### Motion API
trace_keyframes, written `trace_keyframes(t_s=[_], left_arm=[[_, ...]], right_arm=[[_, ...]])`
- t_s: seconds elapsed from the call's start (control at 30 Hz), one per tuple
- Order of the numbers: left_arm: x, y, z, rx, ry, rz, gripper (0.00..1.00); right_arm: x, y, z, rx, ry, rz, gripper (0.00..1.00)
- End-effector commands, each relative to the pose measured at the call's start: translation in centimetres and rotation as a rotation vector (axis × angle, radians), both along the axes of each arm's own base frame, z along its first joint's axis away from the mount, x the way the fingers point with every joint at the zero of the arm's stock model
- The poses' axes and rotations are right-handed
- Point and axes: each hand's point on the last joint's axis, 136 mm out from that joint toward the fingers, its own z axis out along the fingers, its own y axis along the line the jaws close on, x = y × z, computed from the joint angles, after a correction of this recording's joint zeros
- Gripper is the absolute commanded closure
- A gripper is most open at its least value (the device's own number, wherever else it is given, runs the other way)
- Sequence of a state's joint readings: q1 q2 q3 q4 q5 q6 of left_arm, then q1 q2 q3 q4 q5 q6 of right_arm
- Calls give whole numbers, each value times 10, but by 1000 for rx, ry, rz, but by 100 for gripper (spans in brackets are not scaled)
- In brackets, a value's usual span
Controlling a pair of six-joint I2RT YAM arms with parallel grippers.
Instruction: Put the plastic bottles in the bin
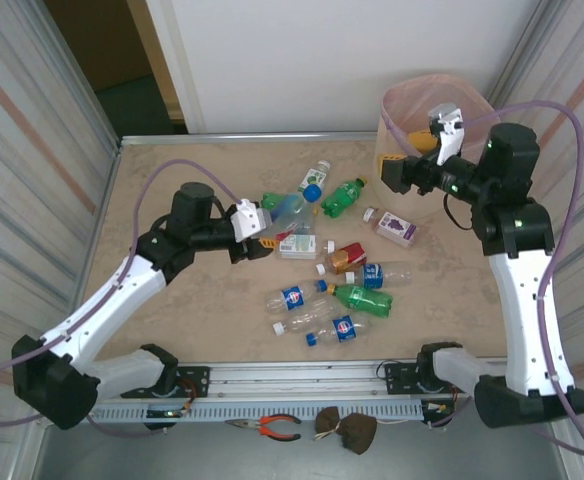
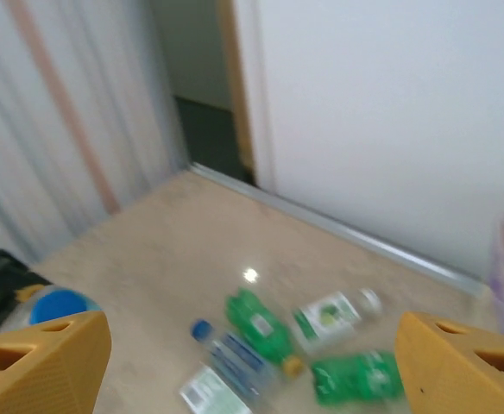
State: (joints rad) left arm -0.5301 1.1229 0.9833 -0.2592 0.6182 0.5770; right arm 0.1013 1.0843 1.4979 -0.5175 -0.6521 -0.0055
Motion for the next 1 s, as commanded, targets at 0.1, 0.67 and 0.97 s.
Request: trace_keyframes(t_s=[0.1,0.67,0.97], left_arm=[[-26,-11,84,-304,-50,-118,57],[-81,-48,175,-550,-165,-363,57],[-94,-65,190,-587,-190,-418,56]], right_arm=[[-67,44,66,157,-258,334,14],[-144,121,75,224,-322,775,2],[-152,148,61,231,-266,865,14]])
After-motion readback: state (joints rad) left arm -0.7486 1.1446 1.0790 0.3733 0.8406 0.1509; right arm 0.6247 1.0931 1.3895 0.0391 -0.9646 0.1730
